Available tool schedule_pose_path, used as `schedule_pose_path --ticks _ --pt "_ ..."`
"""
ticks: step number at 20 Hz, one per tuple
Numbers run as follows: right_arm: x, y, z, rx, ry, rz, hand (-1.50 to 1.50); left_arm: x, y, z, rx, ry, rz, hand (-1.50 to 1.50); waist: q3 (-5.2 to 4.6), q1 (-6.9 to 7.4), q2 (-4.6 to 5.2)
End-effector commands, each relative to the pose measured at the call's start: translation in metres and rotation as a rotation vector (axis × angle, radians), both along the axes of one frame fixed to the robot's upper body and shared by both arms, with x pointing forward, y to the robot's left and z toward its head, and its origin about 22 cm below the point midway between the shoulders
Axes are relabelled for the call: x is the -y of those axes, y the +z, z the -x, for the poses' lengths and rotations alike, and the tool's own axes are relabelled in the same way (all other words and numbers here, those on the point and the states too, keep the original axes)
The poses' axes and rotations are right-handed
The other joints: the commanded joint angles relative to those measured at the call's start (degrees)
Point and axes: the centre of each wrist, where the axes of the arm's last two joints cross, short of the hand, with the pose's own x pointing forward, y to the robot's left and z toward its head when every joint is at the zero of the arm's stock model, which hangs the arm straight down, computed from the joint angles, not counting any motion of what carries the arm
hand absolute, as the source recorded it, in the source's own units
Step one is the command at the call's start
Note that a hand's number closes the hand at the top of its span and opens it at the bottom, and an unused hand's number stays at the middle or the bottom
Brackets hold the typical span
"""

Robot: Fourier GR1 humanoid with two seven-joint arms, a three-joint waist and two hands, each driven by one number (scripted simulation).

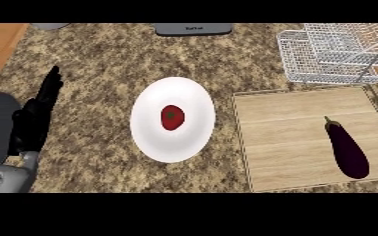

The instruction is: Pick the eggplant from the tray and place it in the tiered basket

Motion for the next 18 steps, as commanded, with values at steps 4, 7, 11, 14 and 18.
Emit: schedule_pose_path --ticks 4,7,11,14,18 --pt "-0.015 0.062 0.001 -0.412 0.225 0.113 -1.50 0.010 -0.003 -0.007 -0.017 -0.017 -0.009 0.00 -0.16 1.26 0.30" --pt "-0.017 0.082 -0.012 -0.558 0.262 0.118 -1.50 0.024 0.004 -0.012 -0.001 -0.042 -0.012 0.00 -0.01 2.50 0.43" --pt "-0.028 0.120 -0.031 -0.660 0.260 0.117 -1.50 0.024 -0.014 0.000 -0.001 -0.063 -0.007 0.00 0.02 3.40 0.41" --pt "-0.040 0.112 -0.054 -0.689 0.218 0.104 -1.50 0.028 -0.001 -0.021 -0.020 -0.054 -0.007 0.00 0.09 3.69 0.62" --pt "-0.034 0.109 -0.070 -0.754 0.214 0.034 -1.50 0.023 0.000 -0.017 -0.009 -0.062 -0.005 0.00 0.10 3.51 0.50"
